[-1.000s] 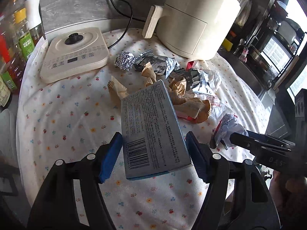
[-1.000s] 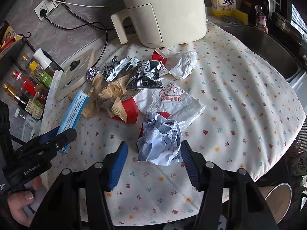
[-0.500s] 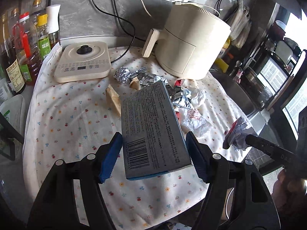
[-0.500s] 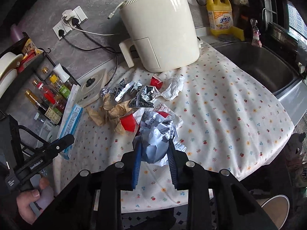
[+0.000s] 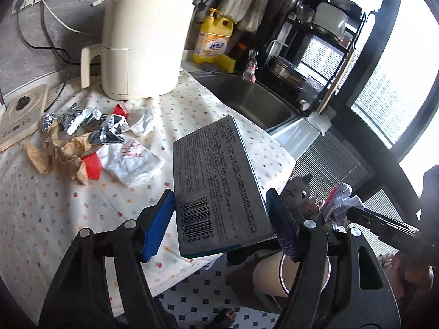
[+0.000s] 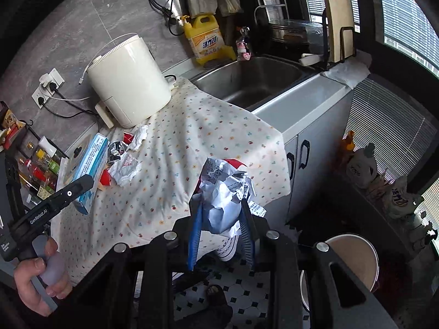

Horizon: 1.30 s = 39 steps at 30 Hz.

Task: Collect trash
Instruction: 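Carry the box and wrapper to the white bin and open both grippers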

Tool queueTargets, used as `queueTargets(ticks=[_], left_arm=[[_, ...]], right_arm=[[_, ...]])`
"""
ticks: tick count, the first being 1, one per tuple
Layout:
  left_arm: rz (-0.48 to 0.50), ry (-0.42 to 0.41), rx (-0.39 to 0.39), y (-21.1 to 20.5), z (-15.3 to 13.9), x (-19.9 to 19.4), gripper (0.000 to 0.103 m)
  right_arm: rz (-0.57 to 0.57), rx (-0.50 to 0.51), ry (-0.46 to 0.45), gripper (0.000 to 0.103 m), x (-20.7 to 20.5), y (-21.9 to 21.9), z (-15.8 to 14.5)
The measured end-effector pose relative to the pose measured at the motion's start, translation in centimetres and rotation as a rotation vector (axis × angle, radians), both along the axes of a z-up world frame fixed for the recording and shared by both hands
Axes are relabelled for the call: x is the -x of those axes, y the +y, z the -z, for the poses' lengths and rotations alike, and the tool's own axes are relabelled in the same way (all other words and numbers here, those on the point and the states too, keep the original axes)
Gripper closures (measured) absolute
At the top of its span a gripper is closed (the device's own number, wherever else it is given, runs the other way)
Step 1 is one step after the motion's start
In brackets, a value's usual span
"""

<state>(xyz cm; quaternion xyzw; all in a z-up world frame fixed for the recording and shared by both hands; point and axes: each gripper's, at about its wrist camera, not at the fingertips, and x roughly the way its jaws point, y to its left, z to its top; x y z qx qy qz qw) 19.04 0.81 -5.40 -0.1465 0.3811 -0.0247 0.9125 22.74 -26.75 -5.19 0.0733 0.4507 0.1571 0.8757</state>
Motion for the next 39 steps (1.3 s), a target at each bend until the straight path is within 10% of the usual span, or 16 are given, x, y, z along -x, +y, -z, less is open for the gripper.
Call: queueTargets(ticks=[12, 17, 36, 39], left_arm=[[0.238, 0.06, 0.01, -14.7, 2.7, -1.5, 0.035], [0.319, 0.085, 0.0, -19.4, 3.8, -1.4, 0.035], [0.606, 0.204, 0.004, -32.4, 8.3, -2.2, 0.034], [0.632, 0.195, 0.01, -33.7, 8.1, -2.4, 0.011]], right_arm=[[0.233, 0.05, 0.097, 0.072, 3.3, -13.8, 4.2], [0.299, 0.041, 0.111, 0.037, 4.5, -17.3, 5.4], [0.561, 0.054, 0.104, 0.028, 10.9, -27.7, 5.1], [0.587, 0.05, 0.104, 0.028, 11.5, -28.6, 5.1]])
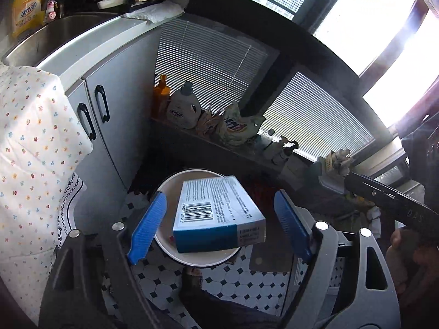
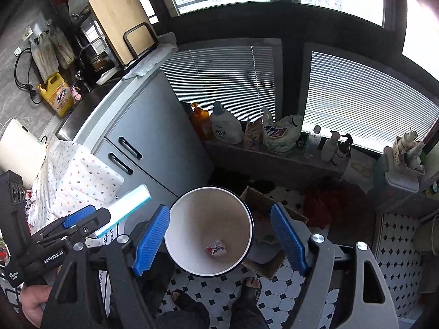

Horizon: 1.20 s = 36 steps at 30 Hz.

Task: Collect trash
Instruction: 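Carry the box and wrapper to the white bin and open both grippers, then move both open grippers back over the counter trash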

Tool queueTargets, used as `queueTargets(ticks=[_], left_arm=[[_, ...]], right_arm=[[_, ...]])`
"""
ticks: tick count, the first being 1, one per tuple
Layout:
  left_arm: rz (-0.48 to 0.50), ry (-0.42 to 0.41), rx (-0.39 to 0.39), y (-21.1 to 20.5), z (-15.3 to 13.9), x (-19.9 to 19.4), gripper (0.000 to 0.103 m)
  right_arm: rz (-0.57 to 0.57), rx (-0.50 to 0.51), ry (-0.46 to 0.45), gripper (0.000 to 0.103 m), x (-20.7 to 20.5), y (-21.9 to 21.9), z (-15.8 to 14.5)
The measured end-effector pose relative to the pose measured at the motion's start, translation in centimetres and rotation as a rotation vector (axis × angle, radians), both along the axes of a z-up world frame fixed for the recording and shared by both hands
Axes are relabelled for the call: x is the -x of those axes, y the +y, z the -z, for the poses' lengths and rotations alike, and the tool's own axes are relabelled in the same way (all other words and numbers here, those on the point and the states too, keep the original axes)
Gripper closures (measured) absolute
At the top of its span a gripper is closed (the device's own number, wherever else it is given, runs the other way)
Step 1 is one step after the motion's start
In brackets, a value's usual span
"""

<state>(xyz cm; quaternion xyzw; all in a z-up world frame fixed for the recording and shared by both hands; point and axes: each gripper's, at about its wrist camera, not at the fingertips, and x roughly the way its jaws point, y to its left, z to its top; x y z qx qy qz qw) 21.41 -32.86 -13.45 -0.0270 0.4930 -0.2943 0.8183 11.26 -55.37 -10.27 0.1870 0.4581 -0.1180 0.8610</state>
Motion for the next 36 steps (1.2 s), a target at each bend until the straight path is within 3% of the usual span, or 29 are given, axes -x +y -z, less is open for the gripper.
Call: queueTargets(ticks=[6, 14, 25, 36], left_arm=[[-0.049, -0.014, 0.011, 1.2, -1.1, -0.9, 0.006], [-0.2, -0.045, -0.011, 8.2, -2.6, -1.1, 0.006], [-0.469, -0.112, -0.049, 21.3, -5.2, 0.2, 0.006], [-0.723, -0.13, -0.052, 34.8, -5.7, 2.6, 0.006]], right_arm=[[0.004, -0.007, -0.008, 0.023, -0.3, 0.1, -0.1], [-0.094, -0.009, -0.042, 0.016, -3.6, 4.7, -1.2], [-0.309, -0.011, -0.09, 0.009, -9.1, 15.8, -3.4], [-0.527, -0.009, -0.109, 0.008, -13.3, 28.8, -4.6]])
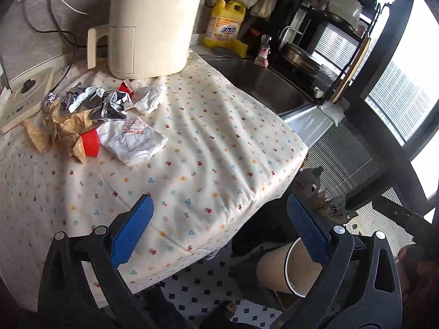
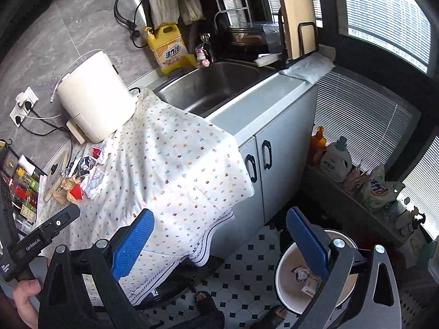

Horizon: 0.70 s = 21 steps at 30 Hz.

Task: Collect trash
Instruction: 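Move both open grippers back over the counter trash, then grasp brown paper with the left gripper while the right grasps a brown paper bag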

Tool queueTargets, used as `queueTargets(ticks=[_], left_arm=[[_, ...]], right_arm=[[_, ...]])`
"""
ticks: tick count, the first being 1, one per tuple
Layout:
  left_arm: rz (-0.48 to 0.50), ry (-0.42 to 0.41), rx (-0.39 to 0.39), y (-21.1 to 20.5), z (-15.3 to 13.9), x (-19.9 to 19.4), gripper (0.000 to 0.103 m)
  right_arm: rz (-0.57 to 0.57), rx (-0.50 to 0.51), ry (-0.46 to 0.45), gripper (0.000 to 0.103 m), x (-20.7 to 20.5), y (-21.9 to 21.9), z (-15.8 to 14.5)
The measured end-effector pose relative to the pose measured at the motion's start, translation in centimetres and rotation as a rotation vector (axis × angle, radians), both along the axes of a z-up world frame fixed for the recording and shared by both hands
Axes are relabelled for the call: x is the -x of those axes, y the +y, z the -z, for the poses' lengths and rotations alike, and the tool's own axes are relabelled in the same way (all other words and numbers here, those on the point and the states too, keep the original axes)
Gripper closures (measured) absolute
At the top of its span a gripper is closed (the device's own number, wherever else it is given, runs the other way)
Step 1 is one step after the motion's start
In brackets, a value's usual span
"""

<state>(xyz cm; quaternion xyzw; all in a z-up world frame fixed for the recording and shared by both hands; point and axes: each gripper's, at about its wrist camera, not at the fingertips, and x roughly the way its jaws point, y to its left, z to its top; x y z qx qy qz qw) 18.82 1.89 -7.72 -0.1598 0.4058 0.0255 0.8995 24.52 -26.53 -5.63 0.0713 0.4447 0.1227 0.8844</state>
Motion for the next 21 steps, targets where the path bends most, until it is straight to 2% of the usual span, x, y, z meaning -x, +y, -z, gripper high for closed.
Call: queueTargets(ticks=[12, 19, 21], left_arm=[[-0.219, -0.022, 0.032, 13.8, 0.8, 2.1, 0.006], [-0.292, -0.026, 0.051, 20.6, 1.9, 2.7, 0.006], [-0.292, -0.025, 0.056, 22.3, 2.3, 2.6, 0.01]], right_arm=[[-0.143, 0.029, 0.003, 0.012, -1.8, 12.0, -0.2], [-0.172, 0.023, 0.023, 0.02, -2.4, 17.9, 0.7], [-0.178, 0.015, 0.024, 0.022, -2.5, 19.7, 0.9]])
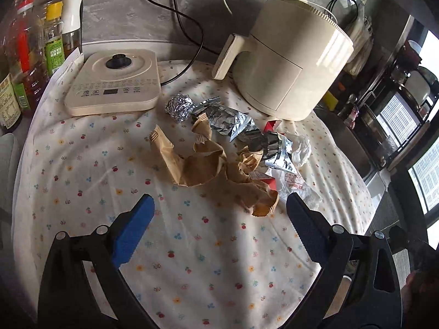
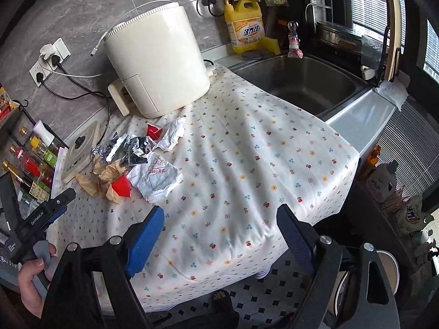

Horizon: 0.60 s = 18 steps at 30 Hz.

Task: Collect trash
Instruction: 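Grasp brown paper with the left gripper while the right grasps a brown paper bag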

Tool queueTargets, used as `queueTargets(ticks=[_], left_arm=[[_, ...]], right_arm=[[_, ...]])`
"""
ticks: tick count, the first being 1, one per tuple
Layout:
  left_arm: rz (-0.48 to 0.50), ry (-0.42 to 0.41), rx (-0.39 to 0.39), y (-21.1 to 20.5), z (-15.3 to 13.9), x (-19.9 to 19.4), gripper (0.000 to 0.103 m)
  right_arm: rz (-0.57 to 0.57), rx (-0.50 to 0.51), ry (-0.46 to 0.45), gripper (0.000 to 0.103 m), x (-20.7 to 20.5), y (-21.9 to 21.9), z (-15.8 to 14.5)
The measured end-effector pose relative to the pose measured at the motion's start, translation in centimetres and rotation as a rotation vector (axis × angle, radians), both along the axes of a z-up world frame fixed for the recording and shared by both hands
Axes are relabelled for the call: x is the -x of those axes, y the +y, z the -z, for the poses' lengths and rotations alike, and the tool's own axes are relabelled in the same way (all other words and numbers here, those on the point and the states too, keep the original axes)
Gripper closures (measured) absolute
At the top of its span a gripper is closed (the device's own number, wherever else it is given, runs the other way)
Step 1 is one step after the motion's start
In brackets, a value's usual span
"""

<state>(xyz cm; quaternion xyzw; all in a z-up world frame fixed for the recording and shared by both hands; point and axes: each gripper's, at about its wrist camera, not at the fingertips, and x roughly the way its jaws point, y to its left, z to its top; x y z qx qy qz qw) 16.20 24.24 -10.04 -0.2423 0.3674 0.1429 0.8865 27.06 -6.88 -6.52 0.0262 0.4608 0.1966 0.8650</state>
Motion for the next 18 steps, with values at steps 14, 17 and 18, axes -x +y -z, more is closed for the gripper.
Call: queueTargets(ticks=[14, 17, 18], left_arm=[[0.077, 0.087, 0.032, 6.3, 4.0, -4.5, 0.041], [0.077, 0.125, 0.037, 6.8, 4.8, -5.2, 0.084], [0.077, 0.128, 0.044, 7.0, 4.9, -5.3, 0.093]], right_arm=[[-0.039, -0.008, 0.042, 0.039, 0.4, 8.1, 0.9], [-0.058, 0.004, 0.054, 0.04, 0.5, 9.3, 1.3], [-0.064, 0.005, 0.057, 0.04, 0.5, 9.7, 1.4]])
